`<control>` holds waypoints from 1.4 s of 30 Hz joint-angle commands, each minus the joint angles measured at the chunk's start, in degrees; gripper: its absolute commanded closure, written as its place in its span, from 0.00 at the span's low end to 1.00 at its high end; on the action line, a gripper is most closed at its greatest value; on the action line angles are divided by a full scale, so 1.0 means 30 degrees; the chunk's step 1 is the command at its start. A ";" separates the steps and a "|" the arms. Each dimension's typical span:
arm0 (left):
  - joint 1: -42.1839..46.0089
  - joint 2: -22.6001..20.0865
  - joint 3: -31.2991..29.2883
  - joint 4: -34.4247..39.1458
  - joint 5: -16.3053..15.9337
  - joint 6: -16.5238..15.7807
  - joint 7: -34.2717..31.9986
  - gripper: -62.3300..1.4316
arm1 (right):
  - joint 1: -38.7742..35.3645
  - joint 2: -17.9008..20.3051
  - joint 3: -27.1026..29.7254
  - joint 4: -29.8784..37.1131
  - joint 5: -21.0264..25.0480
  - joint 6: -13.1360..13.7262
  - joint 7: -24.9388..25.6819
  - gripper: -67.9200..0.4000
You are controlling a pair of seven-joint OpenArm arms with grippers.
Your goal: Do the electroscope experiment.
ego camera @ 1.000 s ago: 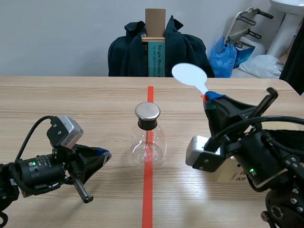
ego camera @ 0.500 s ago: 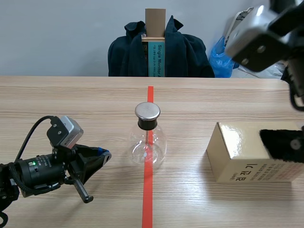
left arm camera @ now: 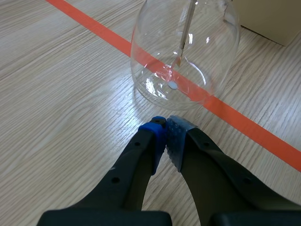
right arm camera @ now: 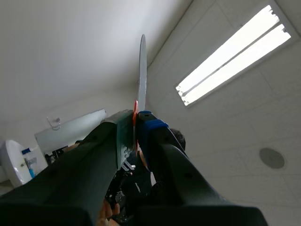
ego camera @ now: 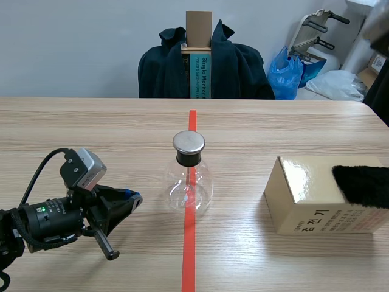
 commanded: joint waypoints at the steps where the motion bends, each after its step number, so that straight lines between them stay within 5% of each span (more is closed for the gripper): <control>1: -0.0270 0.0036 -0.0087 0.0350 -0.0197 -0.0051 -0.0299 0.95 | -0.1078 0.0430 0.0255 0.0102 0.0372 -0.1107 -0.0029 0.98; 10: 0.0073 0.0007 -0.0364 0.0474 -0.0342 -0.0109 -0.0867 0.95 | -0.7169 0.1115 0.0743 -0.1479 0.1064 -0.1107 0.0940 0.98; 18: 0.2674 -0.1413 -0.1304 0.3504 -0.0335 -0.0102 -0.1770 0.93 | -0.7475 -0.0080 0.0743 -0.7016 0.0641 -0.1107 0.3519 0.98; 21: 0.4138 -0.2142 -0.1916 0.5195 -0.0342 -0.0095 -0.1778 0.70 | -0.7133 -0.0386 0.0743 -0.8539 0.0619 -0.1107 0.3672 0.98; 26: 0.6768 -0.2922 -0.3249 0.7847 -0.0342 -0.0036 -0.2062 0.06 | -0.6324 -0.0750 0.0743 -1.0375 0.0554 -0.1107 0.3883 0.98; 27: 0.7329 -0.3031 -0.3519 0.8327 -0.0335 -0.0036 -0.2361 0.00 | -0.6207 -0.0816 0.0743 -1.0652 0.0554 -0.1107 0.3934 0.98; 42: 1.0586 -0.3453 -0.6295 1.1336 -0.0335 0.0401 -0.3249 0.00 | -0.4641 -0.1617 0.0743 -1.2407 -0.0459 -0.1107 0.4889 0.98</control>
